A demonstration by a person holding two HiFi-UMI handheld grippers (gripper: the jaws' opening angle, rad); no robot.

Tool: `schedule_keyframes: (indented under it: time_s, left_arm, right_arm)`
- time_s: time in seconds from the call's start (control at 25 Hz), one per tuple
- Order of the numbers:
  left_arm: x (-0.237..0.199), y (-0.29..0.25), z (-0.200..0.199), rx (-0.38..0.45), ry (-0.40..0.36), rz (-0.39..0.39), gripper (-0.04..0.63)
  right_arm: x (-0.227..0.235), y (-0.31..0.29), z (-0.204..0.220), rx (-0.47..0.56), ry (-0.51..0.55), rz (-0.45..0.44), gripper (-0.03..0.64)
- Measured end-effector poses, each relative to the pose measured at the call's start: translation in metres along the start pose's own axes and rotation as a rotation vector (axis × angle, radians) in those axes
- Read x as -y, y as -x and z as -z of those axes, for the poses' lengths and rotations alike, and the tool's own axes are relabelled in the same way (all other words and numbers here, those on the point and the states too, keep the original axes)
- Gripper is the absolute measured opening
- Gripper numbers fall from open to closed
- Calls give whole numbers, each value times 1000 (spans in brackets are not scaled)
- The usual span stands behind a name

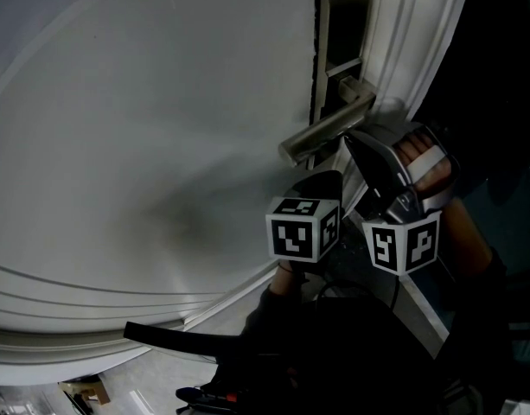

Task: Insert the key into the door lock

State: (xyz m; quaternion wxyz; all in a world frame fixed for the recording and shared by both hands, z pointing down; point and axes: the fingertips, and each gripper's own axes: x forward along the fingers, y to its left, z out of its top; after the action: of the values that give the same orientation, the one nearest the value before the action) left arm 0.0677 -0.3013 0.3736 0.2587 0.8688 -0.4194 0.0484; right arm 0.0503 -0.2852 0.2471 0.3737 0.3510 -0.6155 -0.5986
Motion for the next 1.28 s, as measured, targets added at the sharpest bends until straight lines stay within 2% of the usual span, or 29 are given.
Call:
schedule_keyframes:
  time_s: [0.8,1.28]
  left_arm:
    - [-2,1,-2,0,1,6,0]
    - [-3,2,-2,3,-2,8,0]
  right_arm:
    - [0,-4,-1,-15,35,14,12]
    - [-1,-5,-1,-12,17,10,12]
